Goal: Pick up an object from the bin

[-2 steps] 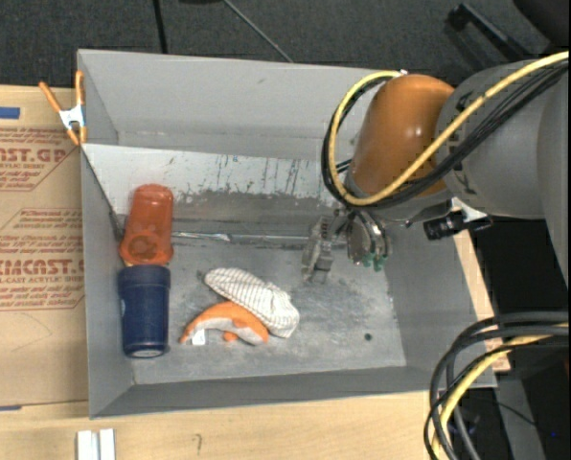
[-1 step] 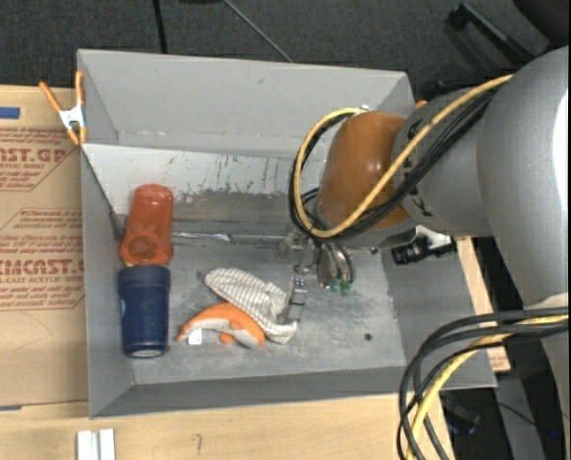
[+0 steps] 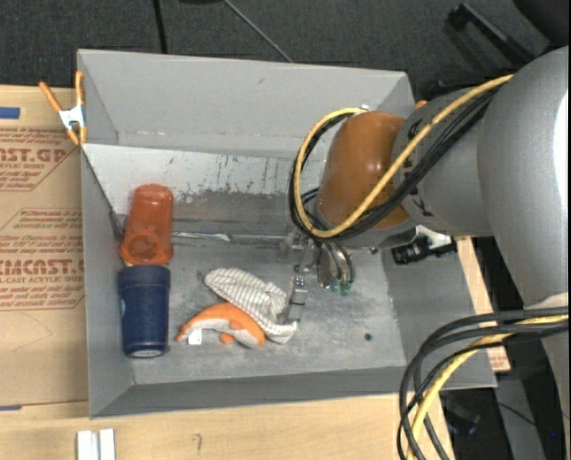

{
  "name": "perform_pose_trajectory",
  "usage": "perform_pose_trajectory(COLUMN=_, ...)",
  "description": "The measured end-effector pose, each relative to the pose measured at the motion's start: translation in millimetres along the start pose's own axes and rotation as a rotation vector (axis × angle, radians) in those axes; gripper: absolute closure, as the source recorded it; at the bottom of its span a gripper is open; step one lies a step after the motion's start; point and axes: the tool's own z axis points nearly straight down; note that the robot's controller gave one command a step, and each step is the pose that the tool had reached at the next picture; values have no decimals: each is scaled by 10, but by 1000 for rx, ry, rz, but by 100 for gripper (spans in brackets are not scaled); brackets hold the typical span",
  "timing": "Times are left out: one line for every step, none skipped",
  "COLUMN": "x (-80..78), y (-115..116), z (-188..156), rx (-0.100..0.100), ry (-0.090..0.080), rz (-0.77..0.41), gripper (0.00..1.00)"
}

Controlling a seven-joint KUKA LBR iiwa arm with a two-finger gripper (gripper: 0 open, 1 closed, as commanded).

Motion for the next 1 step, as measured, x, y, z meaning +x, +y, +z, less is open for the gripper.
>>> perform_pose_trajectory(x=187, y=605, z=435, rx=-2, ry=-1, rz=-131, gripper=100)
